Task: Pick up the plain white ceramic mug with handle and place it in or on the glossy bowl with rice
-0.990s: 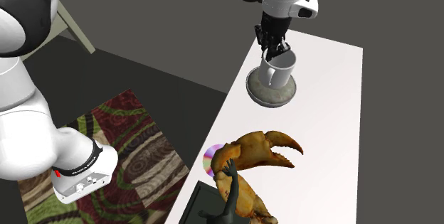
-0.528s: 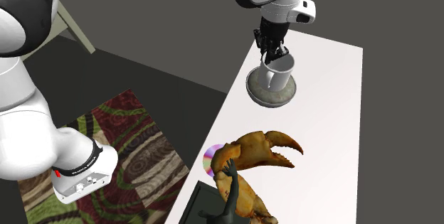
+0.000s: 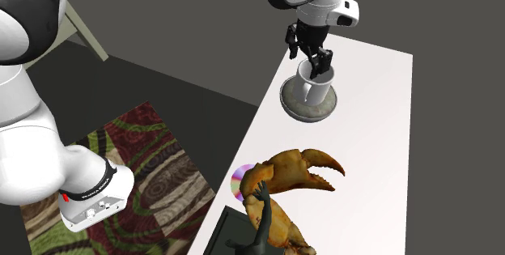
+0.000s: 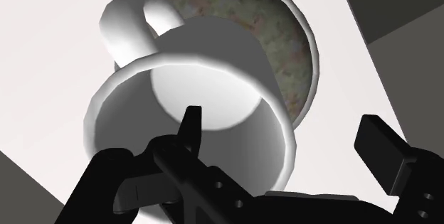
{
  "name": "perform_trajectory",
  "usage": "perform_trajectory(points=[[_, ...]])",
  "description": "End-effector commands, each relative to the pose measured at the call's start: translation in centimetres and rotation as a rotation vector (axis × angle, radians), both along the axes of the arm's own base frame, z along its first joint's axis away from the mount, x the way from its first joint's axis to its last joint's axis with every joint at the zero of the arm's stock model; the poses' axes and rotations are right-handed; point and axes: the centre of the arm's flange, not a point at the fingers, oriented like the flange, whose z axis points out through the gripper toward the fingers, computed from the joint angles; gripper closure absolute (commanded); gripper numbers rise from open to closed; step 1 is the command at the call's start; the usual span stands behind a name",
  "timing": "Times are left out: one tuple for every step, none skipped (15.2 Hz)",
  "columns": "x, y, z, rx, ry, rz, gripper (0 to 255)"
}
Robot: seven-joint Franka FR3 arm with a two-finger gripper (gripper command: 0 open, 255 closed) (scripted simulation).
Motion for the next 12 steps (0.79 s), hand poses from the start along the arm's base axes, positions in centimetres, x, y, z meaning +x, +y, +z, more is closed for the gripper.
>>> perform_trajectory(points=[[0.0,0.0,1.3,0.000,0.000,0.000,0],[-0.1,0.0,2.6,0.000,0.000,0.000,0],[-0.1,0.0,4.0,0.000,0.000,0.000,0],[-0.1,0.0,5.0,0.000,0.000,0.000,0],[-0.1,0.0,5.0,0.000,0.000,0.000,0],[-0.1,0.0,5.0,0.000,0.000,0.000,0],[-0.1,0.0,5.0,0.000,0.000,0.000,0],[-0.1,0.0,5.0,0.000,0.000,0.000,0],[-0.1,0.0,5.0,0.000,0.000,0.000,0],[-0.1,0.0,5.0,0.000,0.000,0.000,0],[-0.1,0.0,5.0,0.000,0.000,0.000,0],[-0.1,0.0,5.0,0.000,0.000,0.000,0]])
